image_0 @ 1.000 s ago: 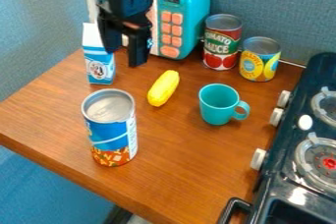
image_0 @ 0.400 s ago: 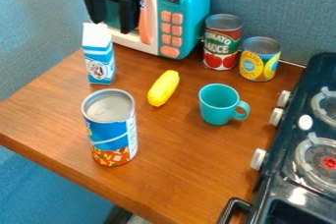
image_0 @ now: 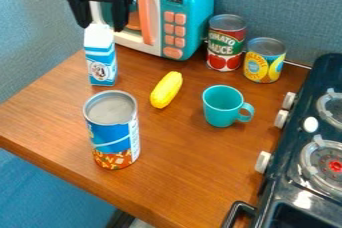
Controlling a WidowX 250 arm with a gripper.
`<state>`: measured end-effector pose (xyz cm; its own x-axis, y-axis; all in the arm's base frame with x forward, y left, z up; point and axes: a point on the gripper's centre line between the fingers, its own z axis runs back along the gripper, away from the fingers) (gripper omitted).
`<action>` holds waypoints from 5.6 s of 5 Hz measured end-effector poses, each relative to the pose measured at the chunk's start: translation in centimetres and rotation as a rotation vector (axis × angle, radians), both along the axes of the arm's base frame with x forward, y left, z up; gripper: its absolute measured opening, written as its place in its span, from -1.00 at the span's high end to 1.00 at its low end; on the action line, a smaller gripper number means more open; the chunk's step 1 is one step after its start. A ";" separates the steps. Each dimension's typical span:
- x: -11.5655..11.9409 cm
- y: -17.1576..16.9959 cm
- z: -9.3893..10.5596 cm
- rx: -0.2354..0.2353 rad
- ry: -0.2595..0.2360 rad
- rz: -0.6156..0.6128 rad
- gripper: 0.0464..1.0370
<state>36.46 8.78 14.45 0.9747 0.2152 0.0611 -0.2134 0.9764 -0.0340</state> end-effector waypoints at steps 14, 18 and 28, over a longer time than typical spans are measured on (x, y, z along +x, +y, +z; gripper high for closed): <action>4.0 3.6 -4.7 0.038 0.178 0.166 -0.65; -1.8 4.1 -1.6 0.037 0.296 -0.284 -0.65; -7.9 6.7 -5.8 -0.025 0.284 -0.387 -0.95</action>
<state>28.55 15.51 8.69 0.9609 -0.1684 -0.2198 0.1608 0.9856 -0.0518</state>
